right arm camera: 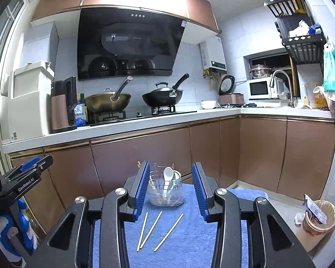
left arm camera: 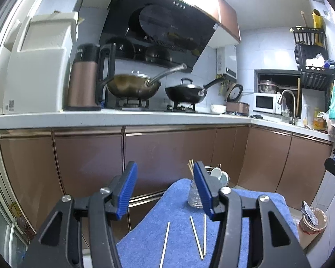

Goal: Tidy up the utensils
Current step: 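Withdraw both open tools and lower them toward the chopsticks on the towel, then grasp a chopstick with the left tool while the right tool grasps another chopstick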

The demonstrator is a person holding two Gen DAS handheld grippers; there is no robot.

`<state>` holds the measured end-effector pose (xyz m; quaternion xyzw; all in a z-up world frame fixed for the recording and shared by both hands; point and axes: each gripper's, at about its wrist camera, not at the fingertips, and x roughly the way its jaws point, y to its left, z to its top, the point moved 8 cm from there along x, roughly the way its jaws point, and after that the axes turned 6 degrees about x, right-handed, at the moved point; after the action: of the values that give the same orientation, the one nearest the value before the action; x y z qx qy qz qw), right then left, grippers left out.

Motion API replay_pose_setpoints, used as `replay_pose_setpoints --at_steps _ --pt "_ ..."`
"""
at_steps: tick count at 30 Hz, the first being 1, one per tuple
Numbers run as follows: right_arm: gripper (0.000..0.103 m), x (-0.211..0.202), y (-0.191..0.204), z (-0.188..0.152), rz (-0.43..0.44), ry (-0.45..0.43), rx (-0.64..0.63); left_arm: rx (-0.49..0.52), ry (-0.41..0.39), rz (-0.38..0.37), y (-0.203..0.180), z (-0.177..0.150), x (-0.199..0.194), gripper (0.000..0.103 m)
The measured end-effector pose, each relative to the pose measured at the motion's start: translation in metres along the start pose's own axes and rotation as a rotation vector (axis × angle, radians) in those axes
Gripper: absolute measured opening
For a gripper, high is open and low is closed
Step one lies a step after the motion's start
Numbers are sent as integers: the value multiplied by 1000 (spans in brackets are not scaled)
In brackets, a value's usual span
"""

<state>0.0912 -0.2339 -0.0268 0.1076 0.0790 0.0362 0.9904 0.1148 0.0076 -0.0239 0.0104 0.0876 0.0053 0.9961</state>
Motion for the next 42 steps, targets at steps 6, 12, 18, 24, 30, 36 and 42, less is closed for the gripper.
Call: replay_pose_setpoints --at_steps 6,12,18,24,30,36,42 --pt "41 35 -7 -23 -3 103 10 -27 168 -58 -1 -31 48 53" --pt "44 96 -22 -70 13 317 59 -61 433 -185 -17 -83 117 53" --pt "44 160 -38 -124 39 545 123 -51 687 -259 -45 -144 189 52" --pt "37 234 -51 -178 48 774 188 -17 886 -318 -83 -192 252 52" --pt "33 299 -55 -210 12 933 202 14 1022 -331 -106 -219 299 43" --pt "30 341 -63 -233 -51 1012 188 28 1096 -321 -111 -239 321 32" --pt "24 361 -61 -248 -98 1060 128 57 1122 -316 -121 -245 330 26"
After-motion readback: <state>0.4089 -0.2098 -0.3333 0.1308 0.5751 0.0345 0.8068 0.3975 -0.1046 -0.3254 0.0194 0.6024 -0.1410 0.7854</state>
